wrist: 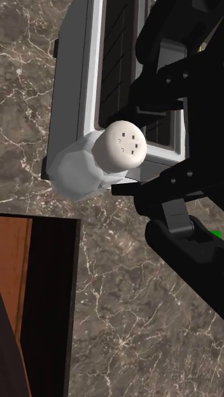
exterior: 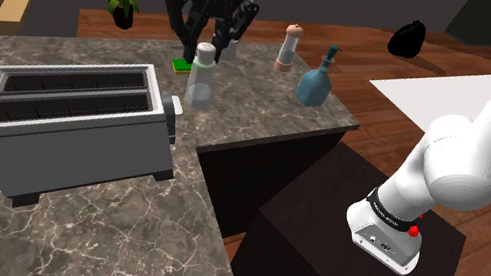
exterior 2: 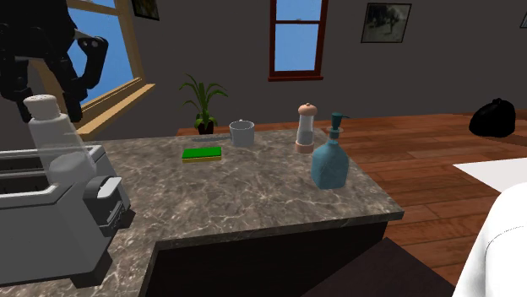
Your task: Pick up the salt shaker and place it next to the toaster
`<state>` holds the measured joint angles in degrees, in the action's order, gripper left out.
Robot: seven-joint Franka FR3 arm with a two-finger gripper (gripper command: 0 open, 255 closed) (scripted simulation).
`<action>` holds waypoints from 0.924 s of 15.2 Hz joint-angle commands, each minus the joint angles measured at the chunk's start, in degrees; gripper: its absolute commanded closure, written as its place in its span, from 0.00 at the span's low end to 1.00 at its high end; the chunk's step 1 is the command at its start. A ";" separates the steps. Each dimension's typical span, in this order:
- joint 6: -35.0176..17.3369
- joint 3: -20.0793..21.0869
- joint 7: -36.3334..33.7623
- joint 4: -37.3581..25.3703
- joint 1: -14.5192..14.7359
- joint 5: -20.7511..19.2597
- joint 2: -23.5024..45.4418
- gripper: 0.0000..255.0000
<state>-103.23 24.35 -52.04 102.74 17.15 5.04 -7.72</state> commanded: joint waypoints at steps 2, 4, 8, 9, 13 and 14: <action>-2.33 0.02 0.17 2.56 0.04 0.16 -0.28 1.00; -3.88 0.05 0.27 4.22 0.07 0.25 -0.39 1.00; -6.96 0.14 0.41 7.37 0.15 0.36 -0.46 1.00; -7.73 0.17 0.44 8.12 0.17 0.38 -0.44 1.00; -10.80 0.31 0.50 11.00 0.24 0.40 -0.24 1.00; -11.57 0.35 0.50 11.68 0.26 0.39 -0.15 1.00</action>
<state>-113.97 24.55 -51.36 113.75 17.32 5.46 -7.99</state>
